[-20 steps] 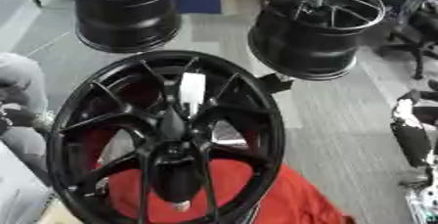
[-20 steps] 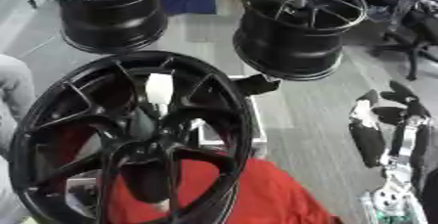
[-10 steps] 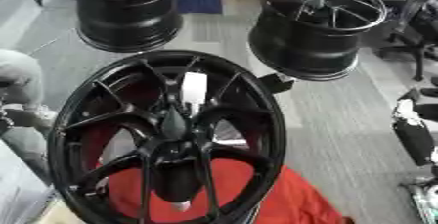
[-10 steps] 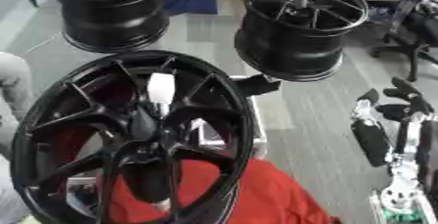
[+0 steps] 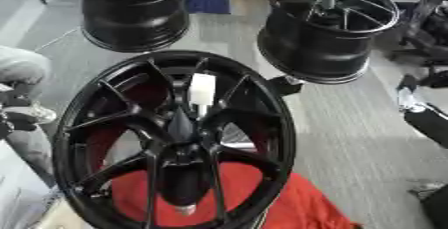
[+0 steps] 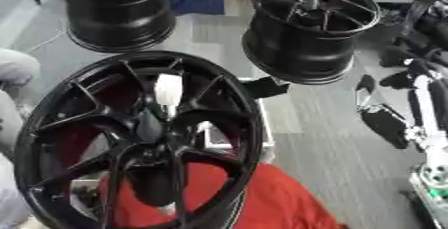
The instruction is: Pull the pin out of the wheel hub.
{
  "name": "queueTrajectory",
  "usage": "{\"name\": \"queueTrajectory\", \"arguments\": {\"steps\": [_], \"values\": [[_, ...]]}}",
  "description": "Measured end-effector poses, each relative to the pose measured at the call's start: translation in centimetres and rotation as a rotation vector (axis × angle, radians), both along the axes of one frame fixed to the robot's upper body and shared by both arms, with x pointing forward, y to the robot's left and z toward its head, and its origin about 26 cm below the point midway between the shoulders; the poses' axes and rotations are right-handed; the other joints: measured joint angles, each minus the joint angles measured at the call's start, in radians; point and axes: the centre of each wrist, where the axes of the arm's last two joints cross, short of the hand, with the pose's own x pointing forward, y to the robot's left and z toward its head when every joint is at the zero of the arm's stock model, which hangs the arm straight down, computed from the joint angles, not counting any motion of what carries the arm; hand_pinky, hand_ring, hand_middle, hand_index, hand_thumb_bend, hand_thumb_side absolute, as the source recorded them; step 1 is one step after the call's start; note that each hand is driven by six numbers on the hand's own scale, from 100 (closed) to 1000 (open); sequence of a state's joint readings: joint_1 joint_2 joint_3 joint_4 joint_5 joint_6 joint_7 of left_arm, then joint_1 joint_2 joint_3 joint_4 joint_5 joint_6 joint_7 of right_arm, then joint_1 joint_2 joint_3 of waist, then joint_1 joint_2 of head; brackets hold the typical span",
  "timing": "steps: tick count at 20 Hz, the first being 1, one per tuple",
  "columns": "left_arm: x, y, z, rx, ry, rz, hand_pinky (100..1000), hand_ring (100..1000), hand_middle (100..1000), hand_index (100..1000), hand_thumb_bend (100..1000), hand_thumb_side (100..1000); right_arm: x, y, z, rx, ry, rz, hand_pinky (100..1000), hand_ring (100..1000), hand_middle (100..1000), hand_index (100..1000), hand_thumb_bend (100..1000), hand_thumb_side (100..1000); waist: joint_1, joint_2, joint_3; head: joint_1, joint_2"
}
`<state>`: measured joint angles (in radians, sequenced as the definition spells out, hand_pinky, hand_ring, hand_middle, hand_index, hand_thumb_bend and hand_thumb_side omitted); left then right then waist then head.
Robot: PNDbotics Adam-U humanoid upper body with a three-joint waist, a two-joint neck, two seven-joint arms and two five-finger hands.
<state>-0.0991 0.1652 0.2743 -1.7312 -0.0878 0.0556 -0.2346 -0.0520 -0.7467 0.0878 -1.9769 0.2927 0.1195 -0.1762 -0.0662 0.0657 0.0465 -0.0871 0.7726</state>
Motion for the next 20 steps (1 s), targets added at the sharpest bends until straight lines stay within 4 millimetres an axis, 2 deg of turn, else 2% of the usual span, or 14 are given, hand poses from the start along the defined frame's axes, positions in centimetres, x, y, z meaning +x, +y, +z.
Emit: {"name": "queueTrajectory", "arguments": {"steps": [2,5,6,7,9,11,15,18,20], "values": [[0.0,0.0,0.1,0.002,-0.003,-0.002,579,556,639,784,100,803,0.8,0.4,2.2,-0.058,0.03,0.11,687,627,756,920,100,221,0.0,0.003,0.005,-0.008,0.0],[0.2,-0.2,0.3,0.003,-0.011,-0.009,579,557,640,784,100,798,1.9,1.8,5.4,-0.137,0.102,0.268,680,612,771,923,100,378,0.0,0.01,0.017,-0.026,0.0],[0.3,-0.3,0.3,0.004,-0.013,-0.014,579,557,640,784,100,797,2.2,2.4,6.4,-0.162,0.136,0.315,680,612,772,922,100,387,0.0,0.012,0.022,-0.033,0.0],[0.3,-0.3,0.4,0.005,-0.017,-0.017,579,557,640,785,100,794,2.5,3.0,7.2,-0.184,0.168,0.356,676,607,776,922,100,446,0.0,0.014,0.028,-0.04,0.0],[0.4,-0.4,0.6,0.008,-0.025,-0.025,580,557,640,785,100,790,2.9,4.3,8.6,-0.224,0.236,0.426,682,609,788,925,100,483,0.001,0.018,0.037,-0.055,0.0],[0.5,-0.5,0.6,0.009,-0.027,-0.032,580,557,639,785,100,787,3.2,5.6,9.9,-0.271,0.297,0.469,687,610,799,930,100,479,0.003,0.02,0.046,-0.069,0.0],[0.6,-0.7,0.7,0.012,-0.034,-0.046,580,557,639,785,100,785,3.5,8.4,11.6,-0.367,0.384,0.489,705,621,825,942,100,470,0.004,0.021,0.064,-0.097,0.0],[0.7,-0.9,0.8,0.014,-0.039,-0.057,580,557,639,785,100,785,3.7,10.5,12.1,-0.432,0.427,0.487,714,631,839,947,100,515,0.008,0.021,0.073,-0.117,0.0],[0.7,-1.0,0.8,0.016,-0.04,-0.064,580,557,640,785,100,786,4.1,11.6,12.3,-0.462,0.448,0.487,726,644,850,951,100,513,0.01,0.021,0.079,-0.13,0.0]]}}
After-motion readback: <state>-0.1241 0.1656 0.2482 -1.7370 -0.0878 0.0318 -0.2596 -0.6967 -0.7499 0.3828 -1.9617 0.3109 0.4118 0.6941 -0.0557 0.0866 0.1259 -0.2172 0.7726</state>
